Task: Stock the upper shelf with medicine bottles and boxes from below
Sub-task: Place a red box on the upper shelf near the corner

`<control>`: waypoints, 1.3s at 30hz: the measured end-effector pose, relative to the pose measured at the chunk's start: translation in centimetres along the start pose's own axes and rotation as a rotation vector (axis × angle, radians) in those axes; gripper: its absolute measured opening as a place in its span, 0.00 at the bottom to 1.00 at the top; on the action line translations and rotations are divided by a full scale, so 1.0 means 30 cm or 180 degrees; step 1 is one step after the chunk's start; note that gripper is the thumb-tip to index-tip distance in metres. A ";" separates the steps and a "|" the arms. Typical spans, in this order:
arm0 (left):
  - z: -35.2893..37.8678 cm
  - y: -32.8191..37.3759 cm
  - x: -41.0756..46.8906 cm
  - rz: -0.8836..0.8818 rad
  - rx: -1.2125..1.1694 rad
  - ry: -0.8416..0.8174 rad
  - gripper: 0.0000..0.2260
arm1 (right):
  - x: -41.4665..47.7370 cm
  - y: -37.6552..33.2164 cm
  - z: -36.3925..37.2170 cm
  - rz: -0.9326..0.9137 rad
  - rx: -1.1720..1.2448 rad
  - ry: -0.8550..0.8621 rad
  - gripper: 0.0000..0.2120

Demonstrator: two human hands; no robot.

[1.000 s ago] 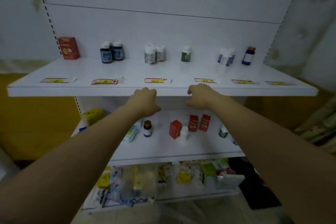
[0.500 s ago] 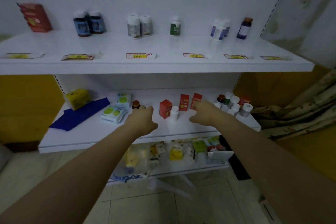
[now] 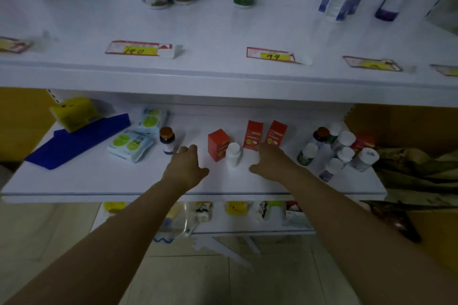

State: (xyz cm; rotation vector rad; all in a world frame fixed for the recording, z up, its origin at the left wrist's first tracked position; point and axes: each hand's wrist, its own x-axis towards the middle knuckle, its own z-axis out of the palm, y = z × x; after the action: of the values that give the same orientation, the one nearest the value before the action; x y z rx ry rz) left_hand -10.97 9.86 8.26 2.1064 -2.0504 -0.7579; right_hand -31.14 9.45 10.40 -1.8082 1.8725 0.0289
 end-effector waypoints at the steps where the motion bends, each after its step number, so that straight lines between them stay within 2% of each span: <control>1: 0.024 -0.004 0.034 -0.0025 -0.0040 0.0003 0.29 | 0.042 0.007 0.026 -0.0020 0.0032 0.0013 0.25; 5: 0.137 -0.031 0.184 -0.0098 -0.0240 0.0027 0.34 | 0.218 0.039 0.143 -0.0106 0.0195 0.0134 0.29; 9: 0.223 -0.033 0.354 -0.0071 -0.0759 0.0226 0.42 | 0.387 0.058 0.241 -0.0154 0.0593 0.0356 0.37; 12: 0.257 -0.013 0.467 0.0024 -0.1048 0.0362 0.47 | 0.478 0.061 0.308 -0.0324 0.0699 0.0452 0.33; 13: 0.268 -0.005 0.496 0.0071 -0.1126 0.0348 0.46 | 0.498 0.062 0.330 -0.0376 0.0720 0.0493 0.29; 15: 0.296 0.008 0.536 0.0170 -0.1174 0.0371 0.36 | 0.526 0.067 0.364 -0.0406 0.0851 0.0597 0.23; 17: 0.321 0.007 0.551 0.0201 -0.1173 0.0528 0.26 | 0.536 0.074 0.376 -0.0407 0.0952 0.0640 0.22; 18: 0.328 0.003 0.552 0.0193 -0.1223 0.0580 0.24 | 0.535 0.076 0.372 -0.0408 0.0986 0.0620 0.22; 22: 0.294 -0.009 0.527 0.0075 -0.1397 0.0559 0.23 | 0.497 0.081 0.313 -0.0262 0.1285 0.0554 0.26; 30: 0.059 0.030 0.351 -0.0101 -0.1210 0.0396 0.25 | 0.317 0.057 0.099 -0.0171 0.2256 0.0229 0.19; 36: -0.054 0.048 0.154 -0.0349 -0.1657 0.0023 0.31 | 0.160 -0.018 0.008 0.0087 0.3231 -0.0168 0.19; 39: -0.095 0.027 0.050 -0.0444 -0.2153 0.0018 0.32 | 0.068 -0.077 -0.021 0.0251 0.3835 -0.0267 0.08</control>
State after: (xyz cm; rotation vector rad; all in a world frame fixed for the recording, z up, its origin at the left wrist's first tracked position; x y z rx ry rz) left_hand -10.59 7.61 10.66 1.8413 -1.3633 -1.2430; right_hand -29.12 7.09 10.95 -0.8582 1.3555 -0.7979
